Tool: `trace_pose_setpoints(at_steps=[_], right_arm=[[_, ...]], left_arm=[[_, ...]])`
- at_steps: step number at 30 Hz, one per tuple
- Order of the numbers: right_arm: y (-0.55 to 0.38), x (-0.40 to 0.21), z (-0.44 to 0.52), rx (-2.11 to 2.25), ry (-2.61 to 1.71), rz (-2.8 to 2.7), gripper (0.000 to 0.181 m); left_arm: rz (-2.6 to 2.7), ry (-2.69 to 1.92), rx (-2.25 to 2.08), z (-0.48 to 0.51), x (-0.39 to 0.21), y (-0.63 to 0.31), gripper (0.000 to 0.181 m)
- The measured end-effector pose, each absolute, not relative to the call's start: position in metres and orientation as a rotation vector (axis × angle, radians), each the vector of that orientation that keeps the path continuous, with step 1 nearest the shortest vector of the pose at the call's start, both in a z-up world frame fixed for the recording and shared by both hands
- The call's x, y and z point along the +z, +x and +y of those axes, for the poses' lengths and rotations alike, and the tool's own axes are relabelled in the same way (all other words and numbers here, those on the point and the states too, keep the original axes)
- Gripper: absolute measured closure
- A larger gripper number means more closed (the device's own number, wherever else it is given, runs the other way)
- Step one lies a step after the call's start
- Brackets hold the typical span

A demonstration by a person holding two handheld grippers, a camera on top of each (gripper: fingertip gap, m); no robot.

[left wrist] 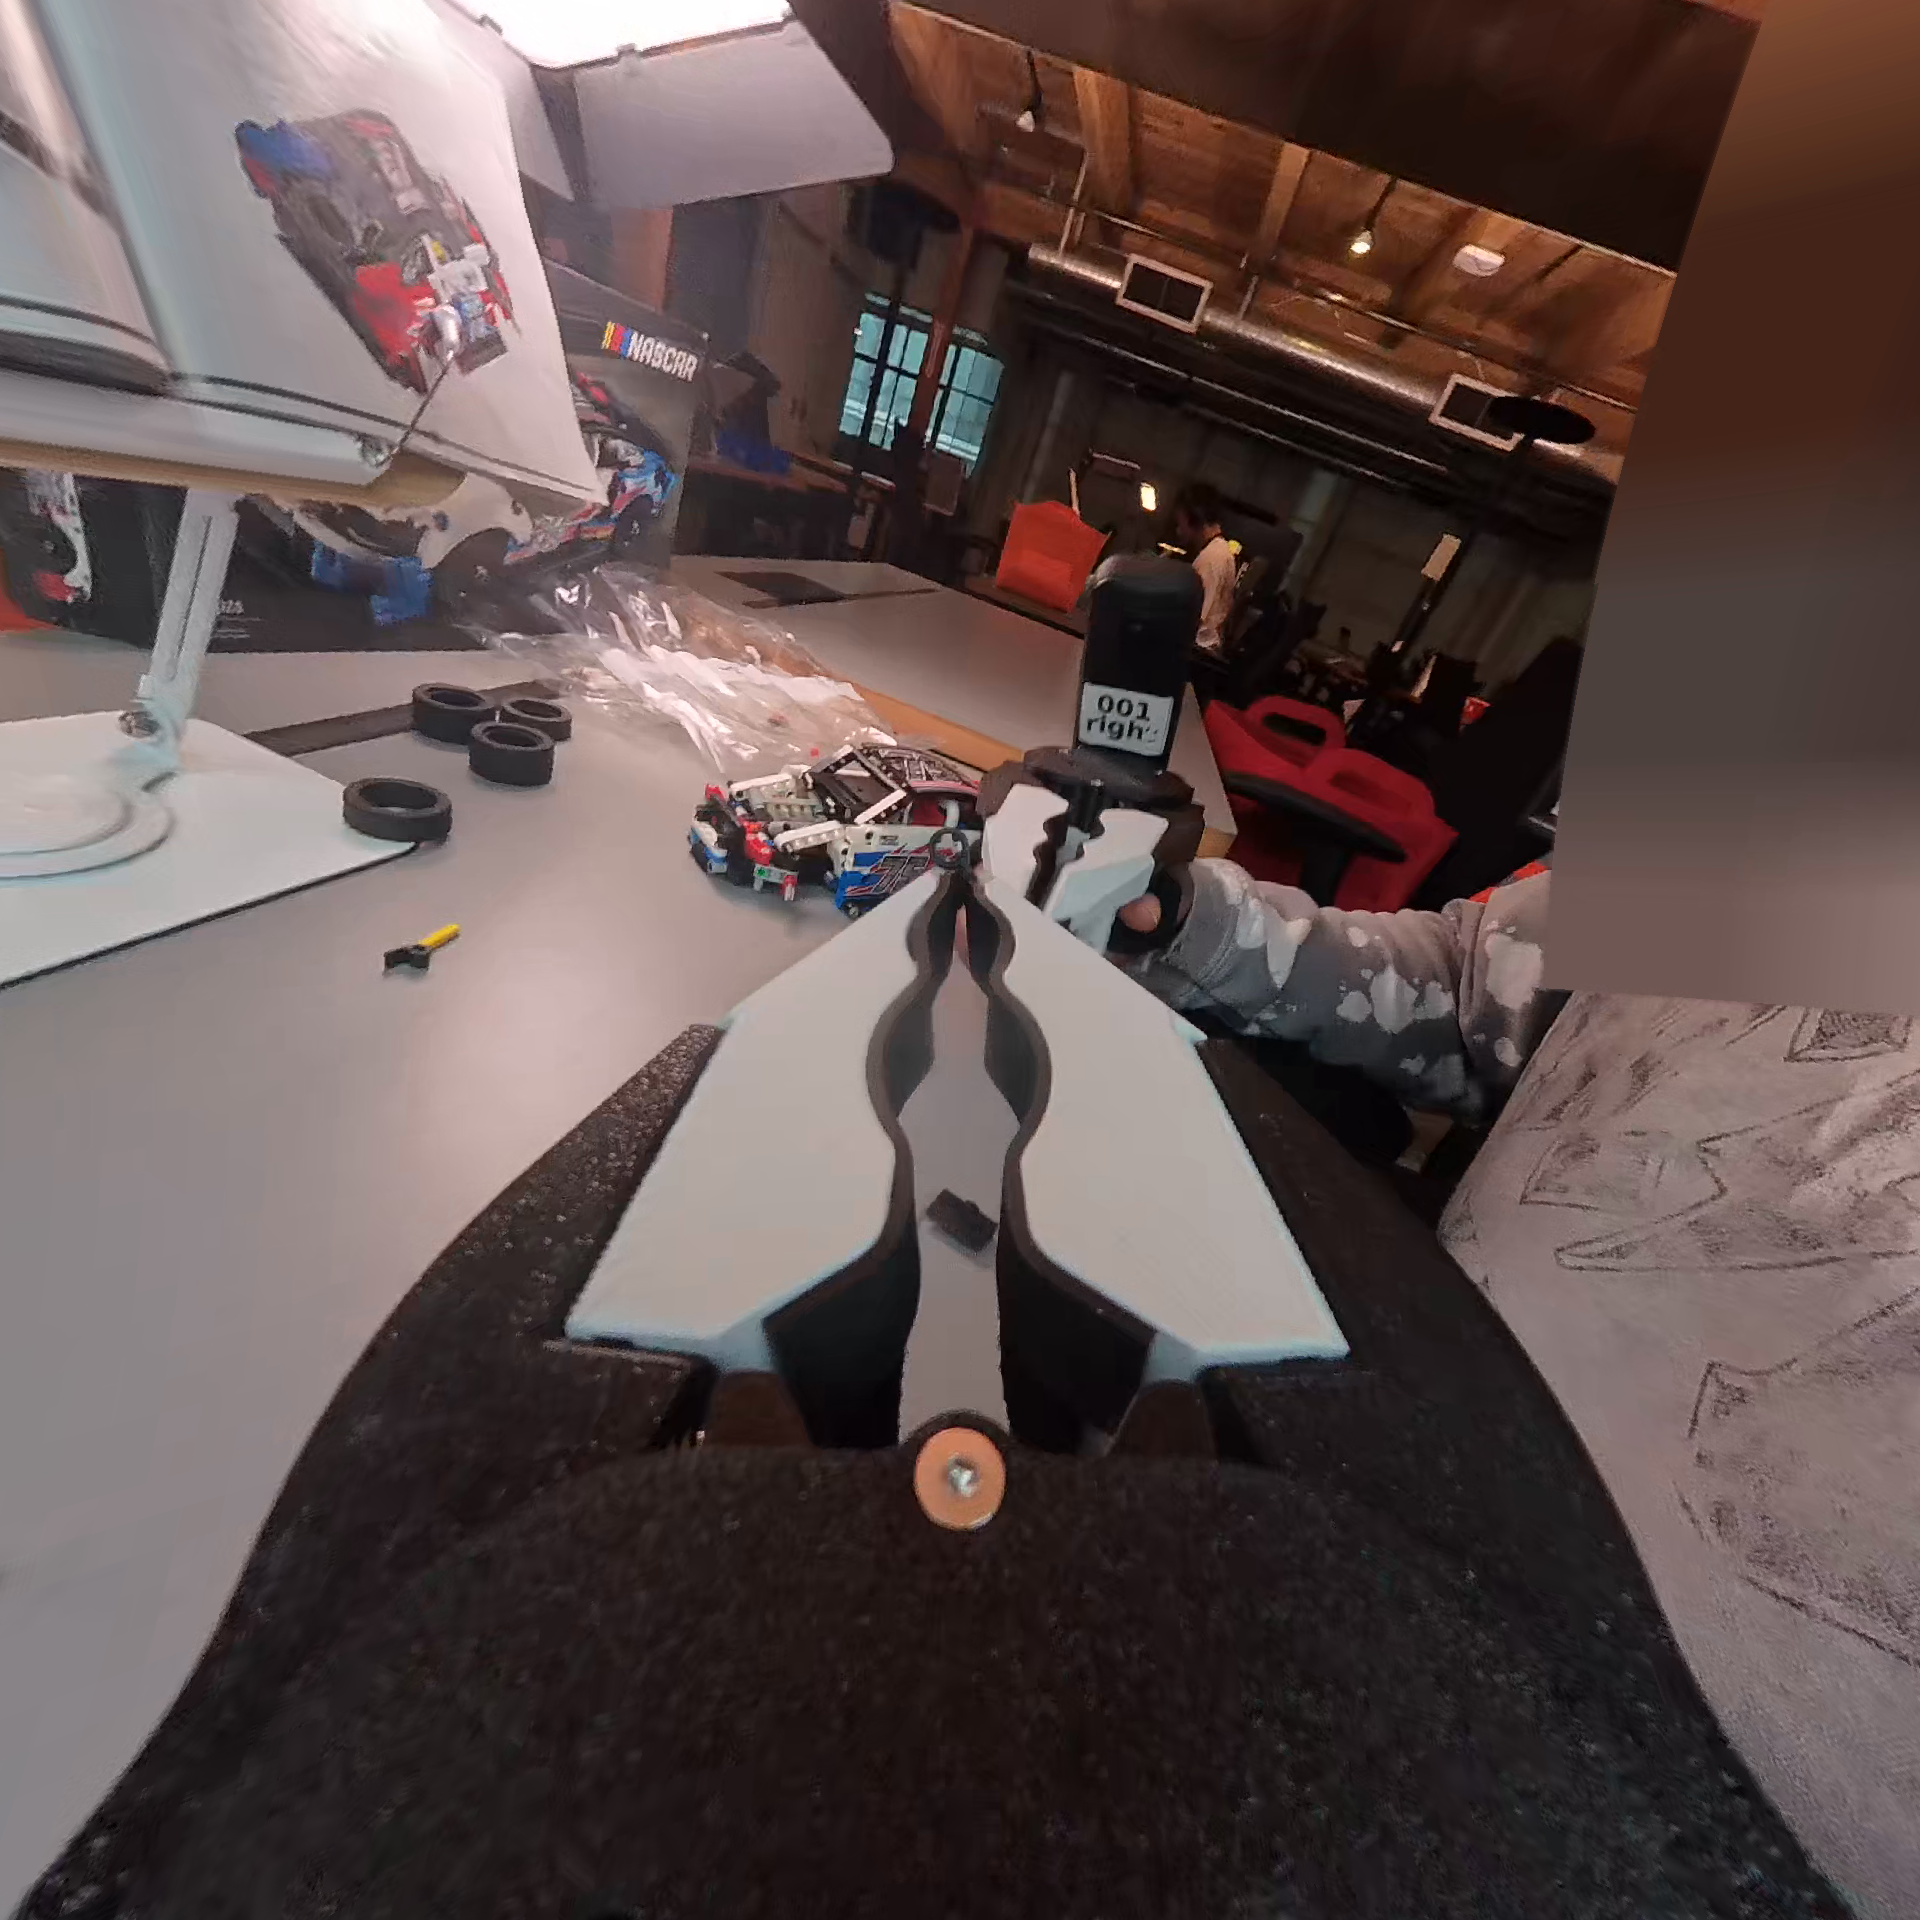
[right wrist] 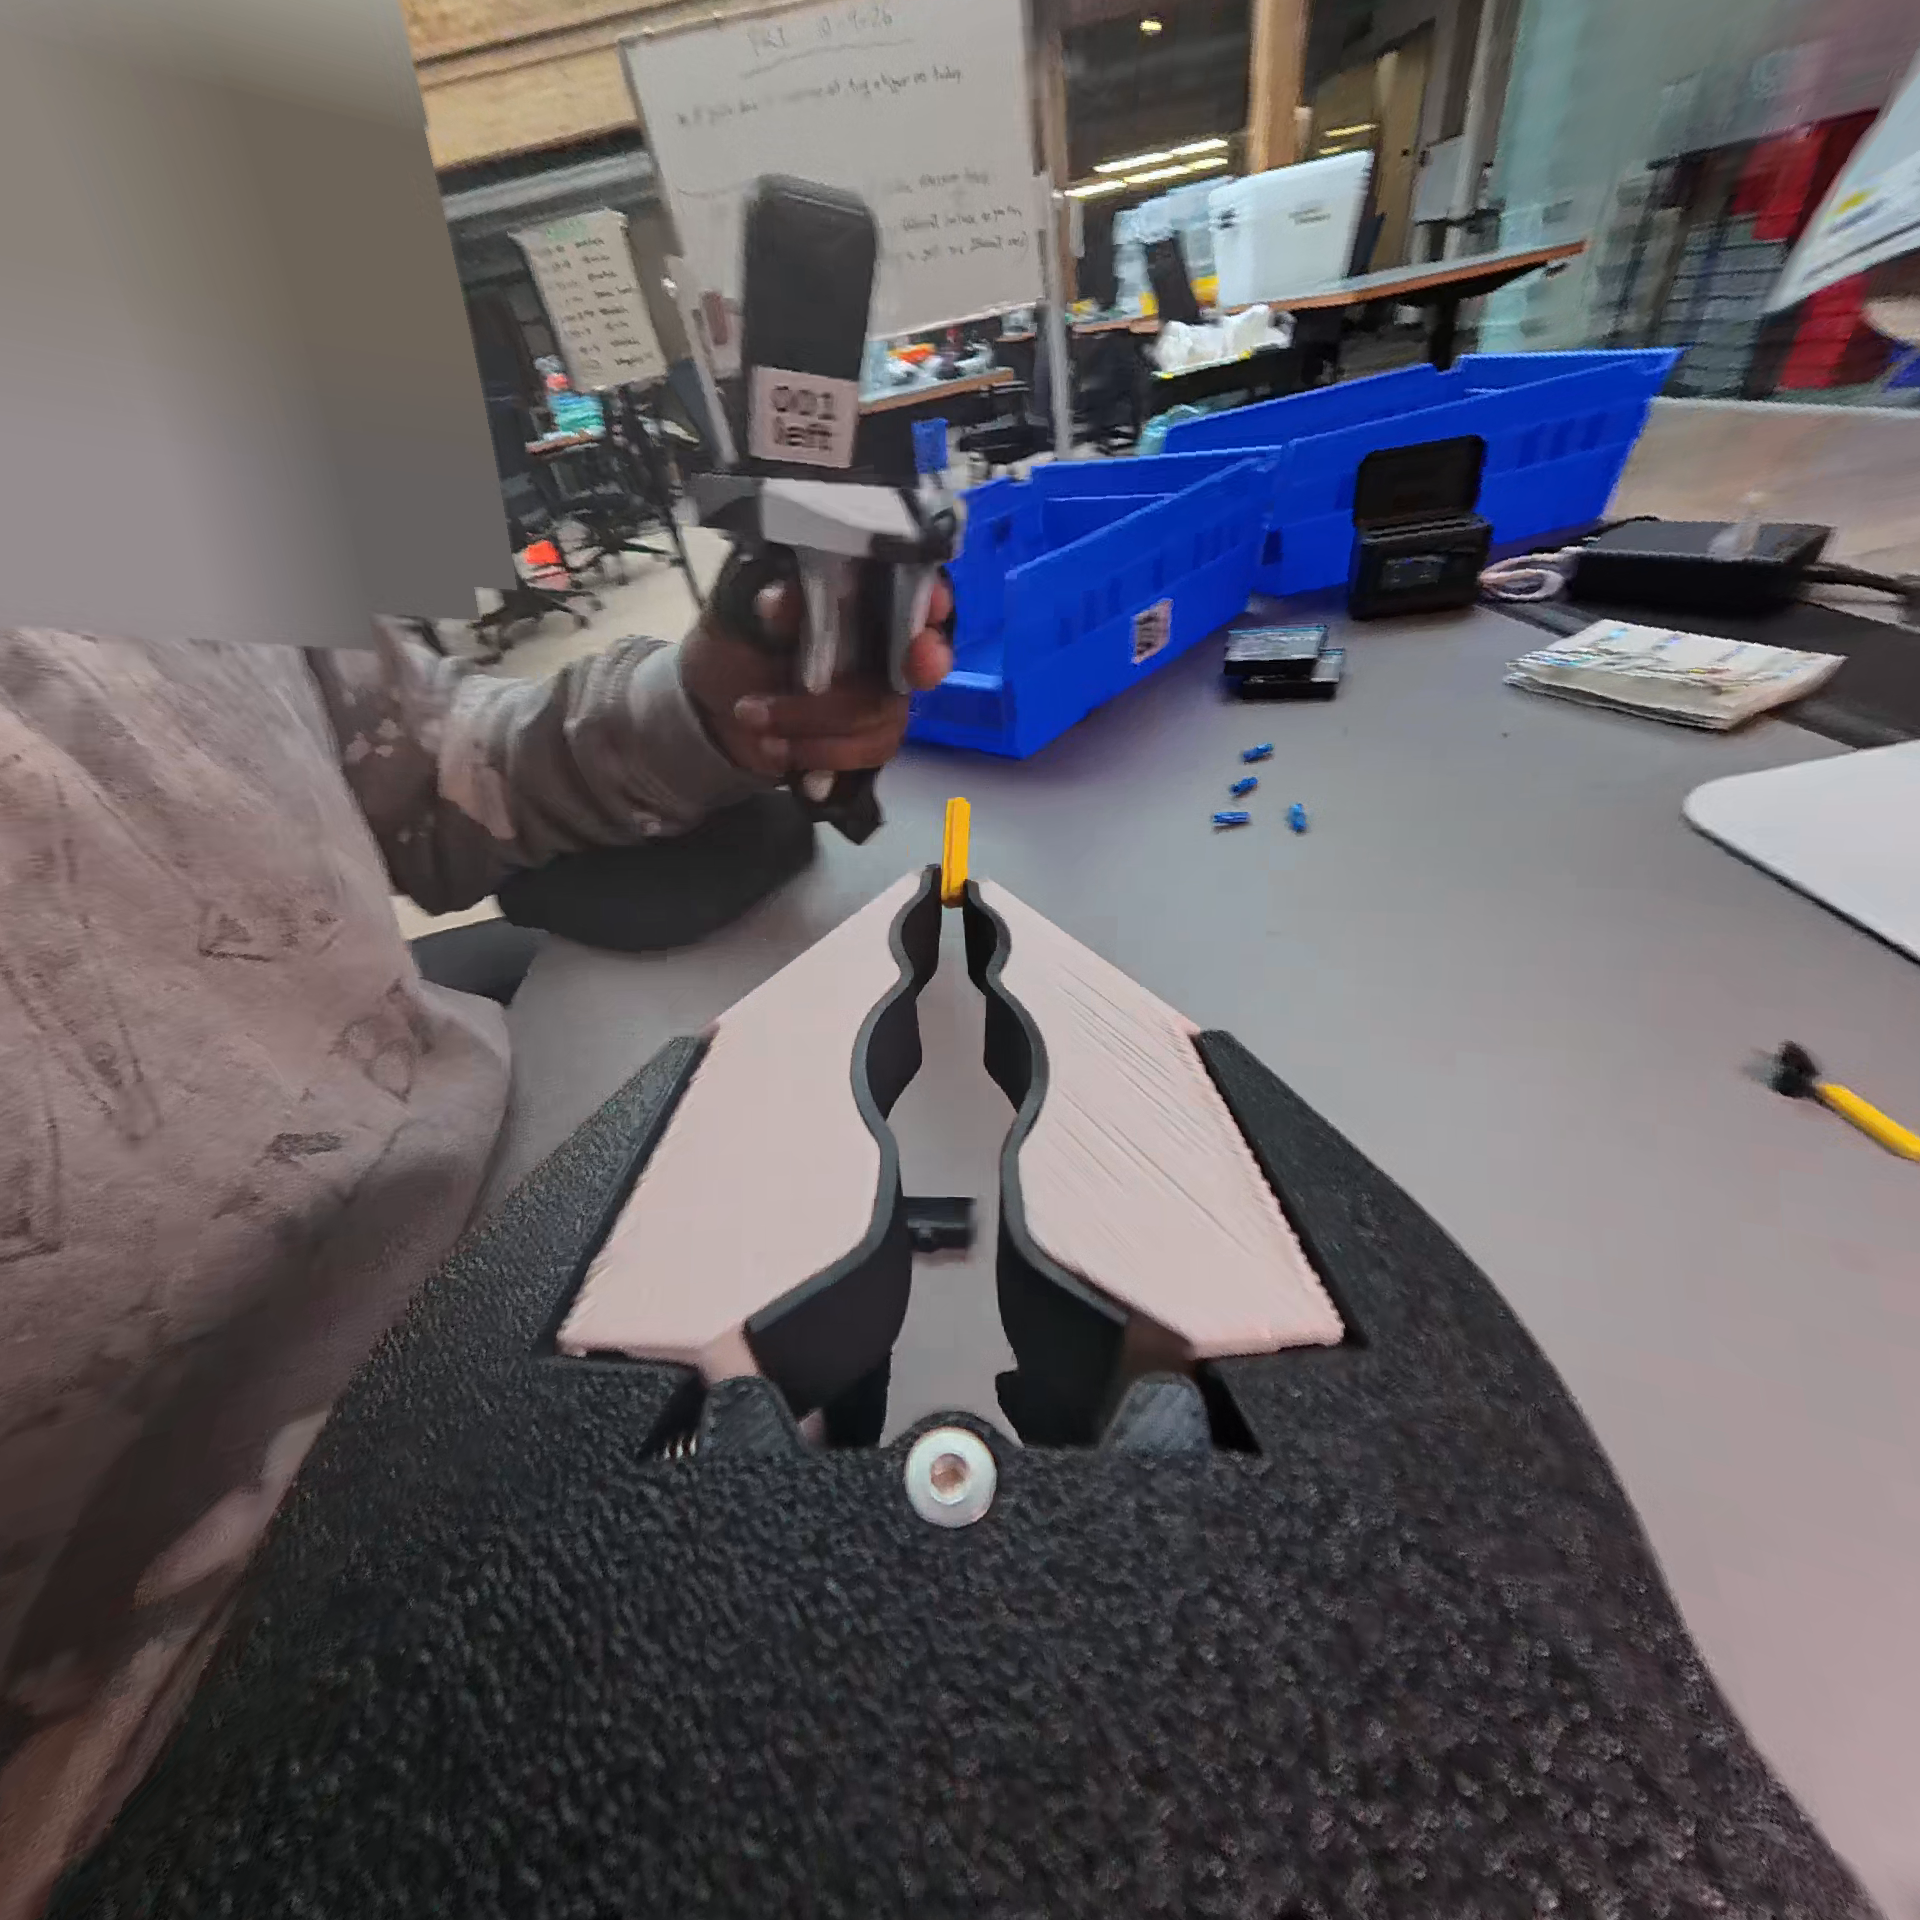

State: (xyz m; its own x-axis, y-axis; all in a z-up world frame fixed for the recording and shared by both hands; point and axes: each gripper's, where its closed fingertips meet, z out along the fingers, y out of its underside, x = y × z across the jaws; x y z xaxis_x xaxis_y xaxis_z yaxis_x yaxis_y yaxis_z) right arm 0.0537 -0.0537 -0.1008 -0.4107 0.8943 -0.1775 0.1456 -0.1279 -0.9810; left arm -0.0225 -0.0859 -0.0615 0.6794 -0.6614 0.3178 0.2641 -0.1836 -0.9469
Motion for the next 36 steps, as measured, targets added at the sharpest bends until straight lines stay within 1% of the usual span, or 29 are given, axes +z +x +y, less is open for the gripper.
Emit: trace_pose_setpoints(at_steps=[3,6,9,12,14,16,18,22,24,26,28,32,34,36], right_arm=[[0.027,-0.116,0.013,1.192,-1.428,-1.408,0.177],[0.011,-0.155,0.062,0.827,-1.651,-1.452,0.177],[-0.005,-0.191,0.102,0.499,-1.732,-1.516,0.177],[-0.018,-0.217,0.120,0.375,-1.767,-1.563,0.177],[-0.023,-0.216,0.124,0.379,-1.740,-1.546,0.176],[-0.027,-0.207,0.119,0.444,-1.678,-1.534,0.156],[-0.034,-0.185,0.087,0.695,-1.570,-1.563,0.155],[-0.013,-0.127,-0.033,1.549,-1.258,-1.780,0.157],[-0.002,-0.113,-0.064,1.757,-1.203,-1.833,0.153],[0.000,-0.114,-0.077,1.788,-1.189,-1.883,0.154],[0.003,-0.117,-0.086,1.814,-1.151,-1.935,0.166],[0.002,-0.117,-0.083,1.809,-1.125,-1.917,0.167],[-0.003,-0.120,-0.073,1.753,-1.161,-1.915,0.171],[-0.011,-0.120,-0.051,1.703,-1.225,-1.854,0.174]], left_arm=[[0.330,-1.672,-0.785,-0.076,-0.086,-0.022,0.181],[0.352,-1.760,-0.790,-0.070,-0.107,-0.009,0.181],[0.340,-1.811,-0.829,-0.067,-0.124,-0.002,0.181],[0.339,-1.814,-0.838,-0.066,-0.125,0.000,0.181],[0.332,-1.805,-0.851,-0.067,-0.123,-0.002,0.181],[0.319,-1.796,-0.856,-0.067,-0.122,-0.004,0.181],[0.306,-1.791,-0.872,-0.067,-0.121,-0.006,0.181],[0.350,-1.776,-0.906,-0.072,-0.119,-0.001,0.181],[0.407,-1.764,-0.897,-0.076,-0.118,0.005,0.181],[0.464,-1.756,-0.852,-0.078,-0.118,0.010,0.181],[0.500,-1.762,-0.801,-0.079,-0.121,0.013,0.181],[0.493,-1.770,-0.781,-0.078,-0.122,0.011,0.181],[0.445,-1.795,-0.745,-0.071,-0.124,0.004,0.181],[0.390,-1.832,-0.704,-0.066,-0.129,-0.007,0.173]])
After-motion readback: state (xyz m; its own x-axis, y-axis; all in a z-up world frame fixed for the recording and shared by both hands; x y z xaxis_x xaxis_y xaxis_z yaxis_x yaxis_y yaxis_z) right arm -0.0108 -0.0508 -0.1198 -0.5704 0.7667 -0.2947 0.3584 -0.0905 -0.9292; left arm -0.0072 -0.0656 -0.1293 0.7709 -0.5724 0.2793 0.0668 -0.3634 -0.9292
